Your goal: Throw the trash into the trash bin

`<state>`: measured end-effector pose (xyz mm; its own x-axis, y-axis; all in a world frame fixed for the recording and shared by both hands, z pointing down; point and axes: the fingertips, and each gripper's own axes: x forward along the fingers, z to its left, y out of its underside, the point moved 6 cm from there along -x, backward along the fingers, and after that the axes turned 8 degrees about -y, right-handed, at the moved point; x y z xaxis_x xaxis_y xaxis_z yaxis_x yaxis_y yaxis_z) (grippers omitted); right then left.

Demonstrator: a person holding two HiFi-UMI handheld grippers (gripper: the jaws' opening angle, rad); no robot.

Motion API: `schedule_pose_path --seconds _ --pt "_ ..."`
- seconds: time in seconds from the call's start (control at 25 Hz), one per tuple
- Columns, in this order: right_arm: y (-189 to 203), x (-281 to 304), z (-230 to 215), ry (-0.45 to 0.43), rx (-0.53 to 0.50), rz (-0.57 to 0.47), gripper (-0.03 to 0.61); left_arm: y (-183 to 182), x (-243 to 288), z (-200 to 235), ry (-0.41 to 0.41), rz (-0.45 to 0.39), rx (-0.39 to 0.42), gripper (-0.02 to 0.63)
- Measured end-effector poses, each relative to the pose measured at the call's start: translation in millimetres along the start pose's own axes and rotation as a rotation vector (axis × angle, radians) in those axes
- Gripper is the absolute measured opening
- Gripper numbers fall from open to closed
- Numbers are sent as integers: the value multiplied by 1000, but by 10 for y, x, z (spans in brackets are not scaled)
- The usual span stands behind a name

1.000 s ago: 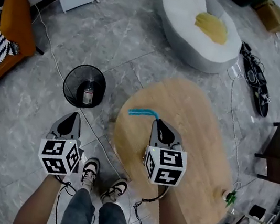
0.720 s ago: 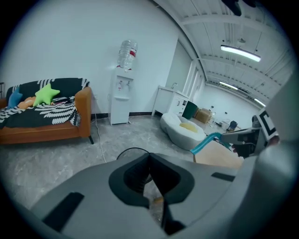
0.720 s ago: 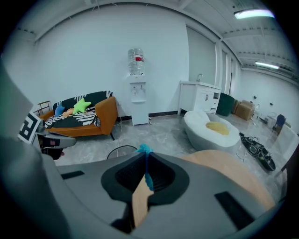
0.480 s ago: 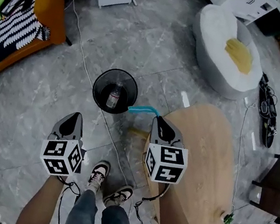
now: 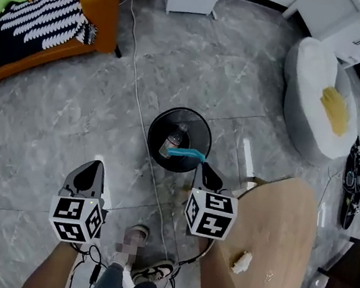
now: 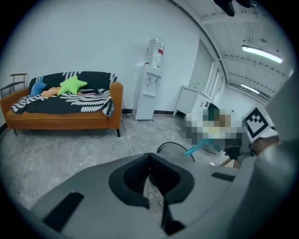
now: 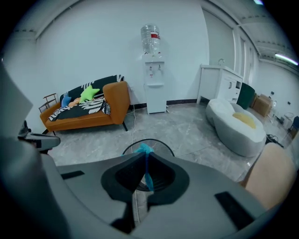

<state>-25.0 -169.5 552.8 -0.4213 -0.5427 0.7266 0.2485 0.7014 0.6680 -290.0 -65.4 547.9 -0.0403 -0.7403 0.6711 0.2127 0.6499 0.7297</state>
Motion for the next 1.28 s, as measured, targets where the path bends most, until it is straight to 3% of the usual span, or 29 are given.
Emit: schedule_pose_path --seconds 0.48,0.52,0.6,0.64,1.28 --pt "58 686 128 62 -50 46 25 399 262 427 -25 44 -37 -8" --pt "66 707 143 68 -56 44 49 401 269 445 -24 45 -35 -8" --pt "88 737 169 59 -58 44 171 391 285 470 -21 45 -29 -8" --pt "97 743 178 54 -57 46 179 381 295 477 -20 44 -26 -8" --pt "53 239 23 32 -6 -11 158 208 276 8 32 36 23 -8"
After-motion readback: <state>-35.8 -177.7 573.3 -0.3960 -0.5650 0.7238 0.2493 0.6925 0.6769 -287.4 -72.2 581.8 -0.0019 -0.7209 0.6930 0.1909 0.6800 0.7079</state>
